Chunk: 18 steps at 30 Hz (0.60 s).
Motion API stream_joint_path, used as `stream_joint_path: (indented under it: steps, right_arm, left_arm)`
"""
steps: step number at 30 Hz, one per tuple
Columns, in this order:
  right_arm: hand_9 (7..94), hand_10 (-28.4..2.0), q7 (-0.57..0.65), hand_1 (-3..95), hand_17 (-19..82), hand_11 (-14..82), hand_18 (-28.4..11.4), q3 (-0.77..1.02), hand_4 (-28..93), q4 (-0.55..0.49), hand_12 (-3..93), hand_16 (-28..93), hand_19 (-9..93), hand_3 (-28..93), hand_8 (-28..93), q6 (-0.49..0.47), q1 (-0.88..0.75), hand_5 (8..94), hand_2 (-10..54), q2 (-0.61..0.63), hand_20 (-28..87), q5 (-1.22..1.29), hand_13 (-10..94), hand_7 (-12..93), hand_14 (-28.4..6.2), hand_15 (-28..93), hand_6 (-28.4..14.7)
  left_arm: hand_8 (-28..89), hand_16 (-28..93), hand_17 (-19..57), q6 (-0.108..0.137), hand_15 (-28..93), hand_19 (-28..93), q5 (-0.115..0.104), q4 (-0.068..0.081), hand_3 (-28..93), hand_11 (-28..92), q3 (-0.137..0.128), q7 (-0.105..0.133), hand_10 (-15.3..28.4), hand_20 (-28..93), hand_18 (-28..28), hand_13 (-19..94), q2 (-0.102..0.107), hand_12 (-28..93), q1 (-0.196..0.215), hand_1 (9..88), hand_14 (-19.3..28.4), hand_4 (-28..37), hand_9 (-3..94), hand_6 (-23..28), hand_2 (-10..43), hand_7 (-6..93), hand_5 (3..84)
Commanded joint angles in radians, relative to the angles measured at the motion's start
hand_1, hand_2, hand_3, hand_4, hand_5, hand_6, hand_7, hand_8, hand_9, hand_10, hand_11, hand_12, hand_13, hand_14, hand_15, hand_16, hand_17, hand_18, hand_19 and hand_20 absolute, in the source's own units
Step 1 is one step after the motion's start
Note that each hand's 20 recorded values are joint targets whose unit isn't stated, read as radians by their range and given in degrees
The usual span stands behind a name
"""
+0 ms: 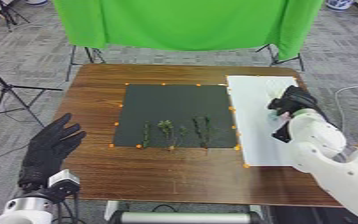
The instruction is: Arrange flowers
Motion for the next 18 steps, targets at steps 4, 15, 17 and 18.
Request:
stream_joint_path:
  steps: [4,15,17,18]
  right_arm:
    - [48.7,-21.4,0.013,27.8,32,24.4,-24.6,-0.038,-26,0.037,13.3,6,93,91,-15,-0.041,0.013,54.1,-6.7,-0.013,48,0.001,53,21,-17.3,79,-9.1]
    - [50.6,-21.3,0.027,28.9,32,25.1,-24.5,-0.085,-26,0.065,13.8,6,93,91,-15,-0.084,0.047,55.2,-6.7,-0.026,47,-0.001,53,21,-16.9,79,-7.7]
    - [50.7,-21.3,0.028,29.1,32,25.2,-24.4,-0.093,-26,0.069,13.8,6,93,91,-15,-0.091,0.052,55.0,-7.0,-0.027,47,-0.004,54,21,-16.8,79,-7.7]
    - [50.7,-21.3,0.028,29.2,32,25.3,-24.4,-0.098,-26,0.073,13.8,6,93,91,-15,-0.094,0.056,54.8,-7.0,-0.029,47,-0.004,54,21,-16.8,79,-7.7]
  left_arm:
    - [-11,-10,-8.0,0.003,50,62,-0.002,-0.001,80,29,0.005,-0.007,20.7,-6,22.9,25,-0.005,9,0.005,24.3,26.5,-21.4,34.6,9.8,8.9,14.9,35.9]
    - [-11,-10,-8.0,-0.005,50,62,-0.001,0.002,80,29,0.004,-0.012,20.7,-6,22.9,25,-0.005,9,-0.003,24.3,26.5,-21.2,34.5,9.8,8.8,14.9,35.9]
    - [-11,-10,-8.0,-0.004,50,62,-0.001,0.003,80,29,0.007,-0.013,20.8,-6,22.8,25,-0.004,9,-0.007,24.3,26.5,-21.2,34.5,9.8,8.8,14.9,35.9]
    - [-11,-10,-8.0,-0.004,50,62,-0.002,0.003,80,29,0.007,-0.011,20.8,-6,22.8,25,-0.004,9,-0.005,24.3,26.5,-21.2,34.5,9.9,8.8,14.9,35.9]
